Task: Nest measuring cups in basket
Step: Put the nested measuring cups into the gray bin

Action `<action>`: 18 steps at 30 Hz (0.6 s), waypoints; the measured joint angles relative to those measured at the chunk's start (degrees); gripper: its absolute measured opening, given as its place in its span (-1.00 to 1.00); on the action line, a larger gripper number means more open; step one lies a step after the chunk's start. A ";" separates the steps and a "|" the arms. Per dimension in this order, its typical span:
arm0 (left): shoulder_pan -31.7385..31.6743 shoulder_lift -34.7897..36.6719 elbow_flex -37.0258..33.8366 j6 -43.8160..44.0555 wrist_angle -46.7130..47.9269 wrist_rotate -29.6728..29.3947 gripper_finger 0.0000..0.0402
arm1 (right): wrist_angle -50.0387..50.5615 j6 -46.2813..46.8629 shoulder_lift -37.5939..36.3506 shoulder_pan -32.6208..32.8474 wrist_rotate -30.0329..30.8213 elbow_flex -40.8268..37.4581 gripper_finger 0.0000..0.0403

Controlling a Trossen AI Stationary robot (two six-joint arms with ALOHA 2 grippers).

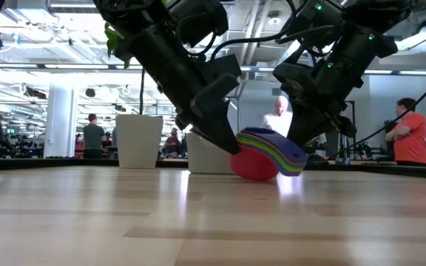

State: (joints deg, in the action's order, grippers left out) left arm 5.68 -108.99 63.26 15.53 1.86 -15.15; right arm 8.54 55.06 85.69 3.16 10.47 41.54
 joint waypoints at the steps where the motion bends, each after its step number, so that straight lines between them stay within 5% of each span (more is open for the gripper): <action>1: -0.03 0.00 0.00 0.02 0.21 0.34 -1.00 | 0.00 0.26 0.00 0.00 -0.16 0.00 -0.90; 18: -2.53 0.90 0.04 2.19 7.36 -3.91 -1.00 | 2.98 0.41 0.00 -5.08 0.00 0.00 -0.92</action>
State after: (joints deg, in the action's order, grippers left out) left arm 3.16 -108.09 63.31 17.72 9.22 -19.05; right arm 11.51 55.46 85.69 -1.92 10.48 41.54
